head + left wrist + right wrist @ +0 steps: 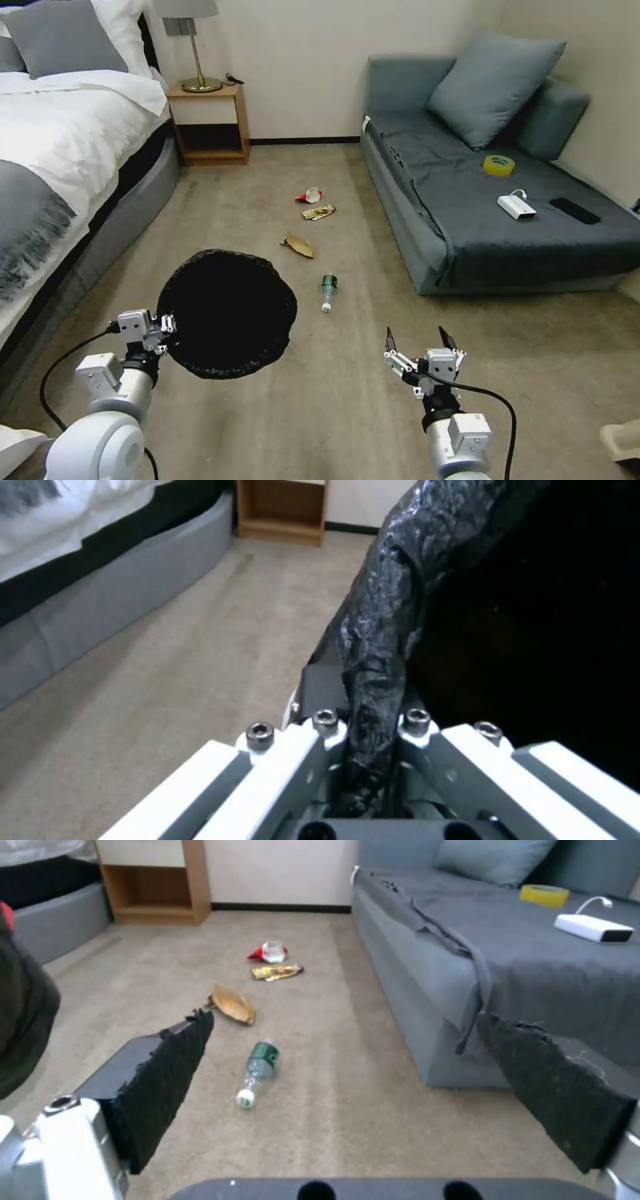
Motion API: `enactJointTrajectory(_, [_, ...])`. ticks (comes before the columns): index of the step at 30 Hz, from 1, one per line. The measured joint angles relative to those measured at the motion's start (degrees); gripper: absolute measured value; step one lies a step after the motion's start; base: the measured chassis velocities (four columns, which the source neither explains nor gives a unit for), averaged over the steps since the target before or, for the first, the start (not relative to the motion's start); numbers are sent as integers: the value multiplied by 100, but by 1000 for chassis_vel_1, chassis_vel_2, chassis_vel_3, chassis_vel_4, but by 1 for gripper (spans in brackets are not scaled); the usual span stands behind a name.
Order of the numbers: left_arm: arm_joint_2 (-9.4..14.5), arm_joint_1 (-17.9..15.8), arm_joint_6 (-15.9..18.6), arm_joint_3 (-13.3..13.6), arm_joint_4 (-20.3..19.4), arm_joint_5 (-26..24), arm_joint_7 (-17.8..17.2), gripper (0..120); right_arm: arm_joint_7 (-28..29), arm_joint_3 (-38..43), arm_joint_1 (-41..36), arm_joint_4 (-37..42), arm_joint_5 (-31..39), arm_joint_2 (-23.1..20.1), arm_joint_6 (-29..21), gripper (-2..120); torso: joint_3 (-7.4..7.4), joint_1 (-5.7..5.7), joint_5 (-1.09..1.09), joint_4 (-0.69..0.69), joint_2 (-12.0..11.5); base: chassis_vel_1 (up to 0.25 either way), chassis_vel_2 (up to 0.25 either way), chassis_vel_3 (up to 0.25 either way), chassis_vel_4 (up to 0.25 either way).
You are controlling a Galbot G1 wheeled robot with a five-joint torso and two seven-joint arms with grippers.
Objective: Pick up the trash bin, then pick up the garbage on the floor and place it into the trash bin.
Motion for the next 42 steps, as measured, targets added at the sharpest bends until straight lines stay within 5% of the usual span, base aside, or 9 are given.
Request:
enactJointTrajectory(27, [66, -308, 213, -554, 320, -579, -372, 1, -267, -33, 1, -70, -203, -72, 62, 100, 0, 0, 0, 0, 0, 0, 0, 0, 0])
enactJointTrajectory(42, [50, -271, 218, -639, 333, -659, -360, 1, -266, -86, 2, -126, -271, -49, 172, 100, 0, 0, 0, 0, 0, -69, 103, 70, -100])
